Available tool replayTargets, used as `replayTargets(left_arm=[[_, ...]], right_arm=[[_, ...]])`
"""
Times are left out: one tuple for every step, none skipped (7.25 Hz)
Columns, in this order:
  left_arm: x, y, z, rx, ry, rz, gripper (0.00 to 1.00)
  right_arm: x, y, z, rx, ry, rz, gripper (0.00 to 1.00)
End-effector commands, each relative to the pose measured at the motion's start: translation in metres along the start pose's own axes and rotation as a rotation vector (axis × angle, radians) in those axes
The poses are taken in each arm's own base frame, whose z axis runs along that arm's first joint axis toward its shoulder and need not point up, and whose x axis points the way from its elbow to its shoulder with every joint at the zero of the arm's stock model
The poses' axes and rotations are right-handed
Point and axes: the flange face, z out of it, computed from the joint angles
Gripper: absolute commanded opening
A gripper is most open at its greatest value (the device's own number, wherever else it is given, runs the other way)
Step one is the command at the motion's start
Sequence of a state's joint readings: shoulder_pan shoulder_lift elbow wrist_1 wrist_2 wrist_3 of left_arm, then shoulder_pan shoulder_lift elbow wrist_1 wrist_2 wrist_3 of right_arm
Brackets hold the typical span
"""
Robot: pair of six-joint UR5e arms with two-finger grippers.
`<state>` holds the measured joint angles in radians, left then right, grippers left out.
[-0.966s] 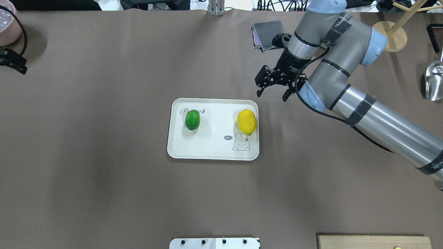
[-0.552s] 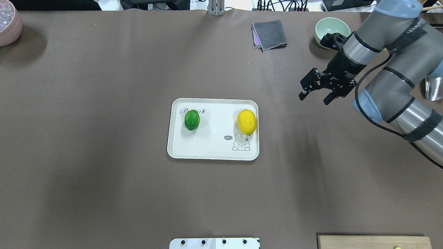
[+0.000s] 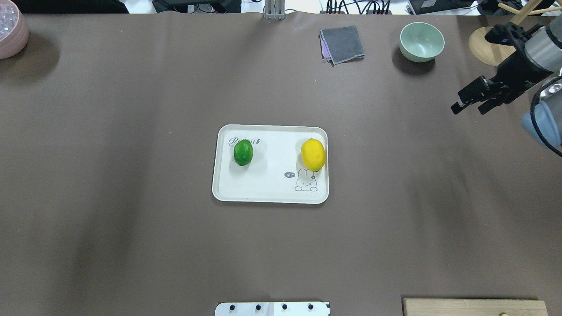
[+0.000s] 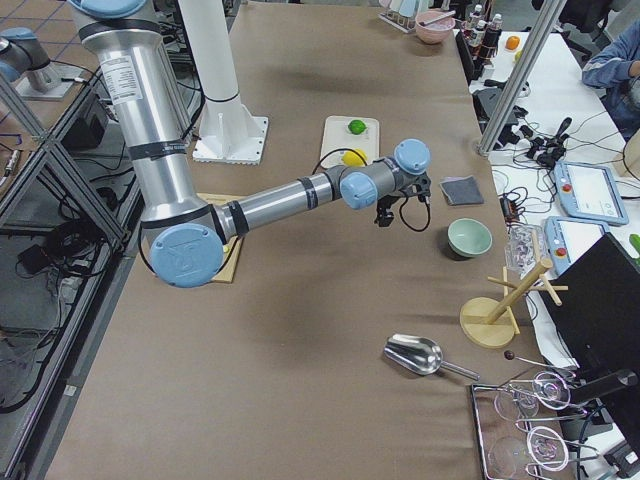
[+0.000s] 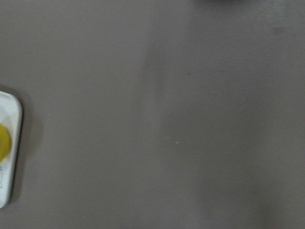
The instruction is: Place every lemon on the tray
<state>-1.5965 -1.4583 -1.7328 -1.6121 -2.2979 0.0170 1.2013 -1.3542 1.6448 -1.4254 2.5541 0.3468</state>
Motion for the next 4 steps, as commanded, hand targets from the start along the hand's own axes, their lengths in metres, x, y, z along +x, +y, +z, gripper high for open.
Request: replayTargets(left_arm=[[-0.013, 0.005, 0.007, 0.012, 0.011, -0.012, 0.98], [-0.013, 0.003, 0.007, 0.021, 0.011, -0.004, 0.98], [-0.015, 0.004, 0.009, 0.02, 0.011, -0.005, 0.98], [-0.015, 0.003, 0.009, 0.02, 0.011, -0.005, 0.98]], right_arm=[[0.098, 0.026, -0.044, 0.066, 0.218, -0.005, 0.99], [0.123, 0.034, -0.069, 0.074, 0.231, 0.087, 0.99], [0.143, 0.046, -0.085, 0.083, 0.237, 0.148, 0.99], [0.162, 0.059, -0.096, 0.081, 0.242, 0.209, 1.0]])
